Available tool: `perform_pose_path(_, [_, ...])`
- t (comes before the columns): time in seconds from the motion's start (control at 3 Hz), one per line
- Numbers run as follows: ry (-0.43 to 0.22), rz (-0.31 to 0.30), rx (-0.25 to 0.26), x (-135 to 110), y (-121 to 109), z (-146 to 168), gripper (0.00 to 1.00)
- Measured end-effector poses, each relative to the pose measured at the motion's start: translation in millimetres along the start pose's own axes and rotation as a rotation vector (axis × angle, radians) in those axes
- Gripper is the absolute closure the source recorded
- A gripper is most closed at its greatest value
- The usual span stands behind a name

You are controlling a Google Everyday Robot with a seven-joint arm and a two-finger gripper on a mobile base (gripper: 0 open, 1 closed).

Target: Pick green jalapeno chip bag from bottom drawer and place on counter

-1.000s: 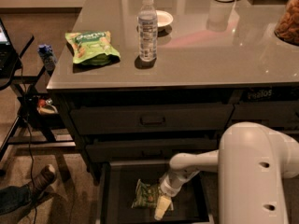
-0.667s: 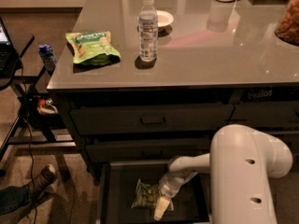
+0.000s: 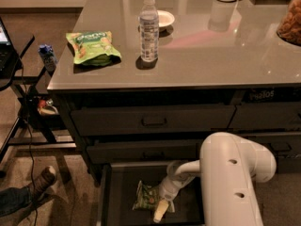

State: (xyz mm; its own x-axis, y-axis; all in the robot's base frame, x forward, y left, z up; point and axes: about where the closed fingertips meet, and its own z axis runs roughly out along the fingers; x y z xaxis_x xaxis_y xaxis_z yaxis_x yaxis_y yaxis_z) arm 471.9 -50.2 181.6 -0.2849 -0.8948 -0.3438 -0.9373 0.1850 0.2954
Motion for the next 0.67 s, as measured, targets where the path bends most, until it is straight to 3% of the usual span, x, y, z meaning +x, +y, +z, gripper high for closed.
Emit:
perform_pose_path(0.33, [0.006, 0.01, -0.018, 14.8, -19.6, 40.7, 0.0])
perform_pose_path(0.67, [0.005, 0.011, -0.017, 14.9, -20.5, 41.5, 0.0])
